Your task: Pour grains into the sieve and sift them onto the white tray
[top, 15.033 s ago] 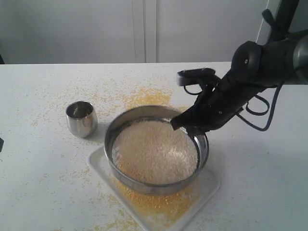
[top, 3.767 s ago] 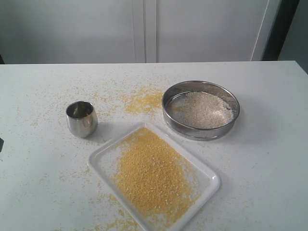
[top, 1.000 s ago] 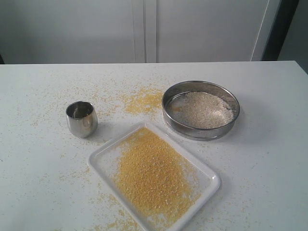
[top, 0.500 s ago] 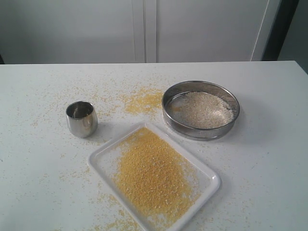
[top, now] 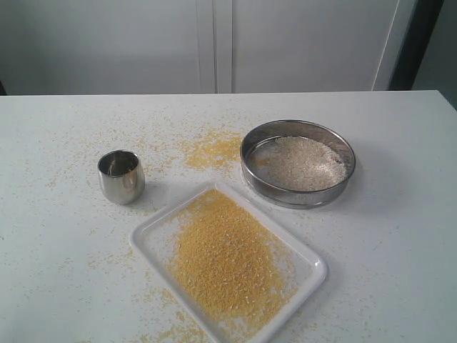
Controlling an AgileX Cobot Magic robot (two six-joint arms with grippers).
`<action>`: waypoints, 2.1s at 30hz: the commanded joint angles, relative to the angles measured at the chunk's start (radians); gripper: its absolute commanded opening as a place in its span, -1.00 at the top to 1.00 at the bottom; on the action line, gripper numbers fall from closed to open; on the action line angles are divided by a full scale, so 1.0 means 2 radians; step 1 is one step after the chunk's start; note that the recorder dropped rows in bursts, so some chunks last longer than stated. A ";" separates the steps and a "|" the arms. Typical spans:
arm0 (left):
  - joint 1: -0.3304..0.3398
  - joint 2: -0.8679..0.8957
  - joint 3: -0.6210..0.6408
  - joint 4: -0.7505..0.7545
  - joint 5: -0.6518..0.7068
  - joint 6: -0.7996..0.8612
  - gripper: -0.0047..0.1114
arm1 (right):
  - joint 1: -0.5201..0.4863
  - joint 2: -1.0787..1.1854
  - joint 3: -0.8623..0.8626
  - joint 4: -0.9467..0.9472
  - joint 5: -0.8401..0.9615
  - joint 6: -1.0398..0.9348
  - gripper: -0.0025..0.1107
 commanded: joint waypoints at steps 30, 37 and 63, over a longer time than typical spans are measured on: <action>0.001 -0.003 0.002 -0.007 -0.003 -0.002 0.91 | -0.001 -0.003 0.002 0.003 -0.003 -0.005 0.96; 0.001 -0.003 0.002 -0.007 -0.003 -0.002 0.91 | -0.001 -0.003 0.002 -0.015 -0.013 0.047 0.96; 0.001 -0.003 0.002 -0.007 -0.003 -0.002 0.91 | -0.001 -0.106 0.130 -0.062 -0.064 0.130 0.96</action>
